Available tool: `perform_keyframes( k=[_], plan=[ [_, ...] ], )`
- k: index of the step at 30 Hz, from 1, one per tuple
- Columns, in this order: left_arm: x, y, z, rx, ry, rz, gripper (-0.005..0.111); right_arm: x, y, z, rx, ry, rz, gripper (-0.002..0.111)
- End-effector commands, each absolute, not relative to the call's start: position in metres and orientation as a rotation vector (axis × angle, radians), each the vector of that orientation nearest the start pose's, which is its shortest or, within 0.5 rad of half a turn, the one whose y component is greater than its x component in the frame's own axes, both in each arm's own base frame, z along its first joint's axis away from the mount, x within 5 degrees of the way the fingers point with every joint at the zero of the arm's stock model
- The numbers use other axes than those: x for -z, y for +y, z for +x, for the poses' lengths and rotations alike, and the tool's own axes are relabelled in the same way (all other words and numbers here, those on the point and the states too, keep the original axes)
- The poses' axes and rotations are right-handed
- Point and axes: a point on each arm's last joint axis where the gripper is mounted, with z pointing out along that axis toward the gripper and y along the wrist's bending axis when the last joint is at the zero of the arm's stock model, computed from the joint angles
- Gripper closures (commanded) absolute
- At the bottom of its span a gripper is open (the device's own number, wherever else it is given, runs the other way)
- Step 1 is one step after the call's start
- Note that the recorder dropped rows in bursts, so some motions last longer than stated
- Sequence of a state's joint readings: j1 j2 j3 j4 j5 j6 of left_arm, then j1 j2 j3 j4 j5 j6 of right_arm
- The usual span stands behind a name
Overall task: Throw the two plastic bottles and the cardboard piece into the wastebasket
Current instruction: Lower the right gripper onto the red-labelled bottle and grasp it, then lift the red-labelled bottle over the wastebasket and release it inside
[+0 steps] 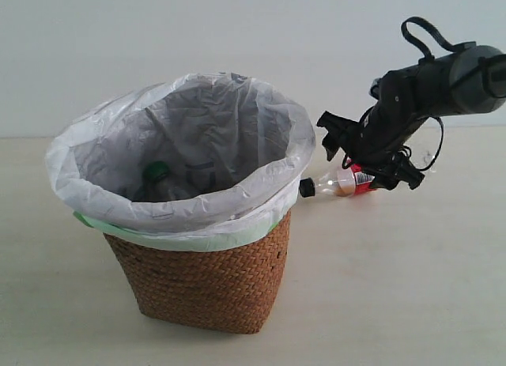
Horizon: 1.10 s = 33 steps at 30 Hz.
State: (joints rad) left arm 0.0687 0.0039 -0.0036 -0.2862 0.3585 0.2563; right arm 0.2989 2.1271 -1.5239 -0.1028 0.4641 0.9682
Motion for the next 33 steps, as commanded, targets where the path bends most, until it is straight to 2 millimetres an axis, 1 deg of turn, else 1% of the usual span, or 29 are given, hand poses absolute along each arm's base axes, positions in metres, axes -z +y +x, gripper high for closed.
perform_keyframes(
  k=[1, 4, 10, 12, 14, 15, 18, 19, 20, 23, 25, 26, 27, 28, 29, 30, 31, 32, 33],
  plan=[
    [-0.182, -0.005, 0.054, 0.043, 1.829, -0.001, 0.103, -0.152, 0.133, 0.446, -0.398, 2.470, 0.773, 0.038],
    [-0.182, -0.005, 0.054, 0.043, 1.829, -0.001, 0.103, -0.142, 0.132, 0.447, -0.372, 2.479, 0.784, 0.038],
    [-0.182, -0.005, 0.054, 0.043, 1.829, -0.001, 0.103, -0.116, 0.131, 0.449, -0.329, 2.514, 0.770, 0.038],
    [-0.182, -0.005, 0.054, 0.043, 1.829, -0.001, 0.103, -0.111, 0.131, 0.449, -0.316, 2.525, 0.765, 0.039],
    [-0.182, -0.005, 0.054, 0.043, 1.829, -0.001, 0.103, -0.110, 0.129, 0.449, -0.265, 2.536, 0.703, 0.048],
    [-0.182, -0.005, 0.054, 0.043, 1.829, -0.001, 0.103, -0.110, 0.127, 0.449, -0.233, 2.545, 0.676, 0.056],
    [-0.182, -0.005, 0.054, 0.043, 1.829, -0.001, 0.103, -0.110, 0.123, 0.449, -0.163, 2.560, 0.590, 0.088],
    [-0.182, -0.005, 0.054, 0.043, 1.829, -0.001, 0.103, -0.110, 0.122, 0.449, -0.149, 2.569, 0.559, 0.103],
    [-0.182, -0.005, 0.054, 0.043, 1.829, -0.001, 0.103, -0.110, 0.120, 0.449, -0.146, 2.570, 0.557, 0.108],
    [-0.182, -0.005, 0.054, 0.043, 1.829, -0.001, 0.103, -0.112, 0.119, 0.448, -0.108, 2.591, 0.484, 0.108],
    [-0.182, -0.005, 0.054, 0.043, 1.829, -0.001, 0.103, -0.125, 0.116, 0.447, -0.047, 2.588, 0.390, 0.108],
    [-0.182, -0.005, 0.054, 0.043, 1.829, -0.001, 0.103, -0.143, 0.112, 0.446, 0.014, 2.567, 0.308, 0.108],
    [-0.182, -0.005, 0.054, 0.043, 1.829, -0.001, 0.103, -0.155, 0.109, 0.444, 0.048, 2.550, 0.286, 0.108],
    [-0.182, -0.005, 0.054, 0.043, 1.829, -0.001, 0.103, -0.185, 0.102, 0.440, 0.135, 2.503, 0.234, 0.108],
    [-0.182, -0.005, 0.054, 0.043, 1.829, -0.001, 0.103, -0.201, 0.097, 0.436, 0.184, 2.477, 0.209, 0.108],
    [-0.182, -0.005, 0.054, 0.043, 1.829, -0.001, 0.103, -0.231, 0.090, 0.429, 0.263, 2.429, 0.165, 0.108],
    [-0.182, -0.005, 0.054, 0.043, 1.829, -0.001, 0.103, -0.259, 0.086, 0.420, 0.284, 2.385, 0.109, 0.108],
    [-0.182, -0.005, 0.054, 0.043, 1.829, -0.001, 0.103, -0.274, 0.084, 0.414, 0.283, 2.360, 0.091, 0.108],
    [-0.182, -0.005, 0.054, 0.043, 1.829, -0.001, 0.103, -0.296, 0.081, 0.401, 0.260, 2.311, 0.073, 0.108]
  ],
)
